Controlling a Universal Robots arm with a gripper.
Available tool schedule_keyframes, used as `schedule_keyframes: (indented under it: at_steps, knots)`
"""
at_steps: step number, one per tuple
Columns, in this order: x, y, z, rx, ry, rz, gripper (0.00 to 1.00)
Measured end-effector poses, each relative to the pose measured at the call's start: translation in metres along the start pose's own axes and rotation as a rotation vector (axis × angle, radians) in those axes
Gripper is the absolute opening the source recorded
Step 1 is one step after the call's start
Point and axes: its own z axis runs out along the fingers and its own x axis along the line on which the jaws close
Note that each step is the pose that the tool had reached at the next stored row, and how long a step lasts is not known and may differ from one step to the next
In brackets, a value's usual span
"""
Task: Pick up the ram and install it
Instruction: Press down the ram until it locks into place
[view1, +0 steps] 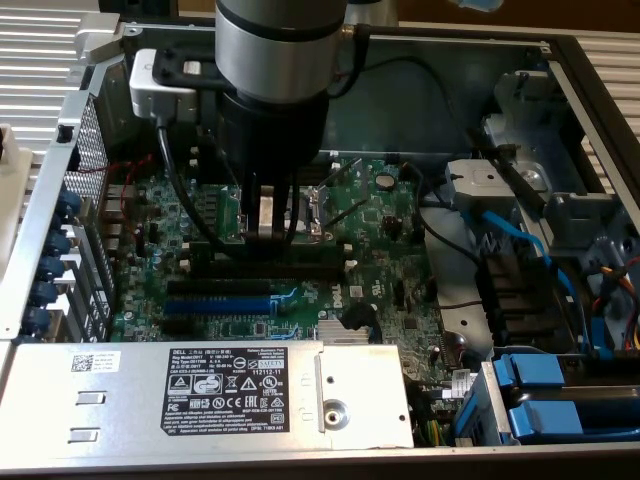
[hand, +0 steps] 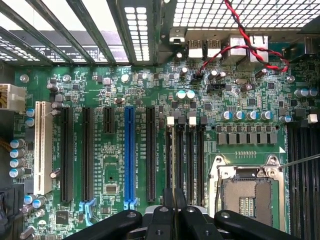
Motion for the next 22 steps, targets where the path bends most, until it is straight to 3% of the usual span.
schedule_keyframes:
  at_steps: [9, 22]
  knots:
    - [0.0000, -0.0014, -0.0004, -0.0021, 0.0005, 0.000, 0.12]
    - [0.0000, -0.0015, -0.0005, -0.0020, 0.0079, -0.002, 0.12]
